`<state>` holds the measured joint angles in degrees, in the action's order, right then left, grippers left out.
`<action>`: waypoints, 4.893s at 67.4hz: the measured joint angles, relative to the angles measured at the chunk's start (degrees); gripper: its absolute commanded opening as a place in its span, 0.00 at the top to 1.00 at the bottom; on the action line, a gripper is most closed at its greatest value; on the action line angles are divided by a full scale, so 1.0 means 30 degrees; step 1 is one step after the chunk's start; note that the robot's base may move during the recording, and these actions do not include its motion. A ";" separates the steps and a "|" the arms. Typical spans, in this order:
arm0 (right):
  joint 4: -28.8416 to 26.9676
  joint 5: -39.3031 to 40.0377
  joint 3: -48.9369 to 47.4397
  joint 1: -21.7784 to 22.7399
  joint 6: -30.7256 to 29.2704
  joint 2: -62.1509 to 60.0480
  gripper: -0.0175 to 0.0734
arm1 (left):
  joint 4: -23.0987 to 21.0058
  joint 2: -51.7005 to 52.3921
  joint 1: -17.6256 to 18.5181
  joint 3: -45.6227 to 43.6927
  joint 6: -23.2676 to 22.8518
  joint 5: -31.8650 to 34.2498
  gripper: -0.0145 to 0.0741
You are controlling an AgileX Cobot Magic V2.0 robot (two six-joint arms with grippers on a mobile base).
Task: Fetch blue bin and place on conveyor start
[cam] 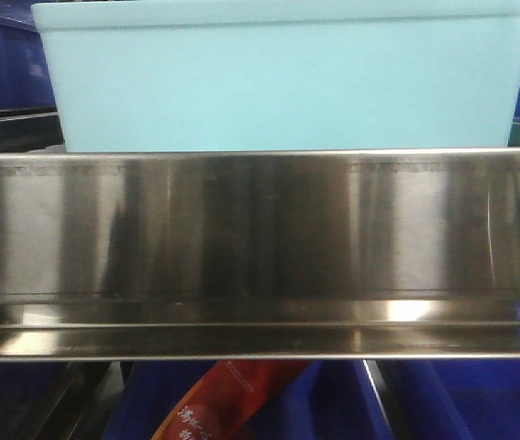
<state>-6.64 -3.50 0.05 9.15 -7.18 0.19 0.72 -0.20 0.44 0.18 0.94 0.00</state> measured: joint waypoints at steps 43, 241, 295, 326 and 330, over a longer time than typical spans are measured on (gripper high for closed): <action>0.0000 0.0111 0.0000 0.0000 0.0000 0.0000 0.99 | 0.0000 0.0000 0.0000 0.0000 0.0000 0.0102 0.96; 0.0918 -1.8239 -3.0248 -0.5747 0.3663 3.0005 0.18 | 0.4385 -3.3142 0.8479 -3.4587 -0.7191 -2.1792 0.31; 0.0976 -1.7862 -3.0293 -0.5944 0.3881 3.2802 0.97 | 0.2691 -3.5249 0.7632 -3.4626 -0.6318 -2.2624 0.96; 0.0868 -1.8779 -3.0293 -0.5944 0.3934 3.0825 0.97 | 0.2275 -3.3455 0.7724 -3.4626 -0.6405 -2.3391 0.96; 0.0868 -1.8828 -3.0293 -0.5944 0.3934 2.9889 0.97 | 0.2345 -3.2698 0.7978 -3.4626 -0.6405 -2.3407 0.96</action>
<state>-4.04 -59.99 -90.83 -8.68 4.62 89.86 7.75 -98.29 24.38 -103.70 -18.28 -70.22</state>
